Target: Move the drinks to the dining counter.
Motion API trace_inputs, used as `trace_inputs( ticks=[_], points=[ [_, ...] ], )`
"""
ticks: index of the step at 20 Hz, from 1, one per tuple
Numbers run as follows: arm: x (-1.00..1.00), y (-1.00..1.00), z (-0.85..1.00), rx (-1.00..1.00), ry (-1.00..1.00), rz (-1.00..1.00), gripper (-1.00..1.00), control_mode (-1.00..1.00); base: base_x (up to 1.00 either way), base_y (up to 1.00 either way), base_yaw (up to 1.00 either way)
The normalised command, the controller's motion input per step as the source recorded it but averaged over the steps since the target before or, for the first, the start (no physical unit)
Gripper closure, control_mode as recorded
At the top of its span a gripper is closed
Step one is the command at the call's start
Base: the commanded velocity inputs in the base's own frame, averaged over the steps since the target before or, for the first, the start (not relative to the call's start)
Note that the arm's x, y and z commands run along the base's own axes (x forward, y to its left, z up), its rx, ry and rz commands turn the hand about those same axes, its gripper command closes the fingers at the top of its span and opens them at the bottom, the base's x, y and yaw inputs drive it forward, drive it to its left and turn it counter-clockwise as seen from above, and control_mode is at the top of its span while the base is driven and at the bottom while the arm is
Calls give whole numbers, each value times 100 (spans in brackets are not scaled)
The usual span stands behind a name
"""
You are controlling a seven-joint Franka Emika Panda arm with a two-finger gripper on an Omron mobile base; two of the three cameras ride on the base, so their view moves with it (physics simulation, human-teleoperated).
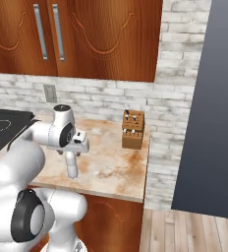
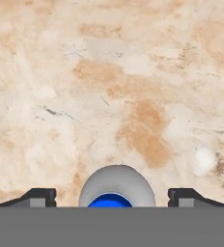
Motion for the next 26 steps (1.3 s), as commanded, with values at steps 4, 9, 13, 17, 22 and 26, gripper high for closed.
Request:
trace_inputs(
  ticks=[4,9,13,17,22,26],
  points=[
    [-18,-24,-46,1,0,10,100,-100,0,0,0],
    [-56,-50,-30,4,0,12,100,-100,0,0,0],
    [-97,-13,16,5,-8,20,100,-100,0,0,0],
    [-78,0,83,2,-22,16,100,-100,0,0,0],
    [-57,0,90,0,-18,3,100,-100,0,0,0],
    [-30,1,97,0,-15,-7,100,-100,0,0,0]
  ],
)
